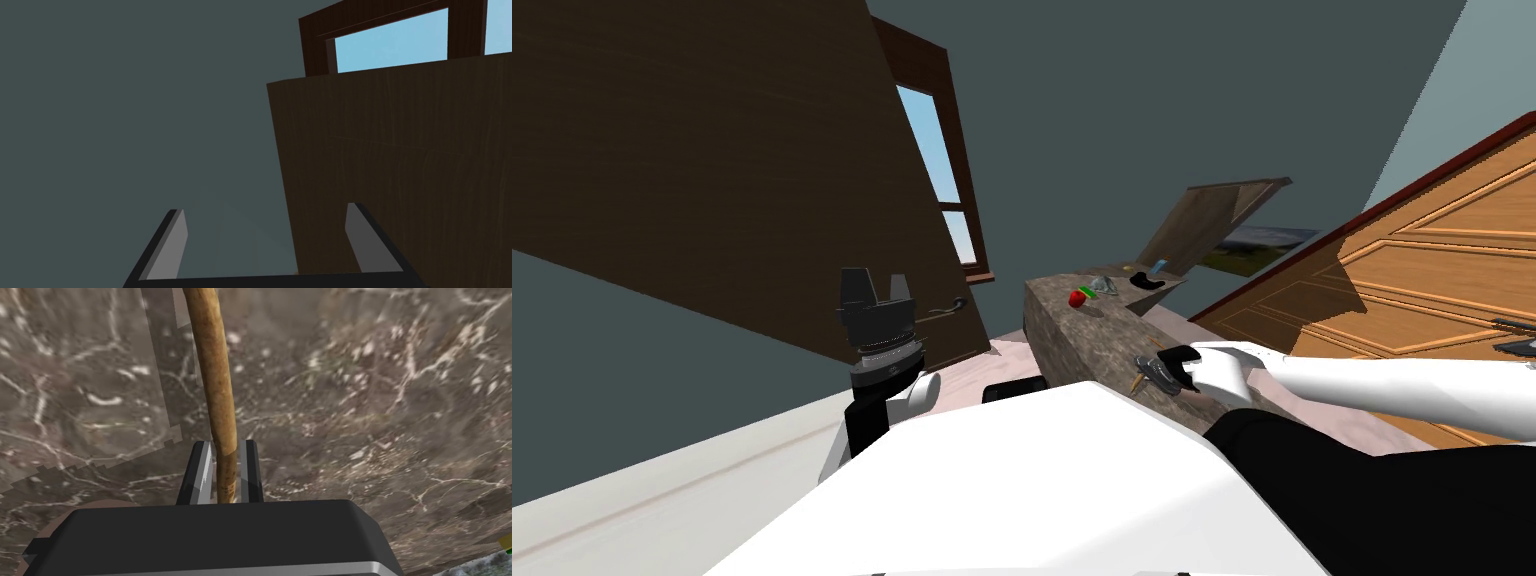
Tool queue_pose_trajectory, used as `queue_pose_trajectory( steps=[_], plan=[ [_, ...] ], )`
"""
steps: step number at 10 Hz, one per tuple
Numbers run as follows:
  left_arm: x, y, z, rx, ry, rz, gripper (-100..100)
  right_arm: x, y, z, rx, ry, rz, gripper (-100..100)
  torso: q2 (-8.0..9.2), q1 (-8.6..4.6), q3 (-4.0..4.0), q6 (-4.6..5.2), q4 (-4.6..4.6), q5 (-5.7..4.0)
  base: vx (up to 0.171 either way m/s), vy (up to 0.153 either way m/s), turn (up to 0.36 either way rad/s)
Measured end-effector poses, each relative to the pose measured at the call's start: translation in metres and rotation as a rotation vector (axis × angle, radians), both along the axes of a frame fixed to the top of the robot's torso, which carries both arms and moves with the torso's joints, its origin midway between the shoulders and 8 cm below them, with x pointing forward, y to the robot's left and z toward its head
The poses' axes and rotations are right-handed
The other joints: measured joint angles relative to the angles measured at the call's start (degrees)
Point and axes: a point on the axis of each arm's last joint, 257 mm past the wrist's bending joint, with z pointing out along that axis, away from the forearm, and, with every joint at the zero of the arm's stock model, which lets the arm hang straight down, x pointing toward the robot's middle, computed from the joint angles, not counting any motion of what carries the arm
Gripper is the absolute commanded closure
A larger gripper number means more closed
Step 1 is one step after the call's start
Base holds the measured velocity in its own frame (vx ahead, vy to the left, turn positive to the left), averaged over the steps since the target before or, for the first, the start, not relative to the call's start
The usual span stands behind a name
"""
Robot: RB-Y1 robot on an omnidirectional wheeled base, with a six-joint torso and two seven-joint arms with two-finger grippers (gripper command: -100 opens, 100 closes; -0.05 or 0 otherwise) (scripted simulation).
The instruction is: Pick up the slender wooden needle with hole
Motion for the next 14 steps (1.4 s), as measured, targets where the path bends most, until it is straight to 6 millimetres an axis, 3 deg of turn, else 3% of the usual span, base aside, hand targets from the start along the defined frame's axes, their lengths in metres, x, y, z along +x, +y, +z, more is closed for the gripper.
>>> queue_pose_trajectory(
  steps=[14],
  plan=[
    [0.0,0.0,0.0,0.0,0.0,0.0,0,0.038,0.02,0.013,0.033,0.018,0.094,100,0.0,0.03,-0.01,-0.09,-0.02,0.01,0.004,0.0,-0.058]
  ],
)
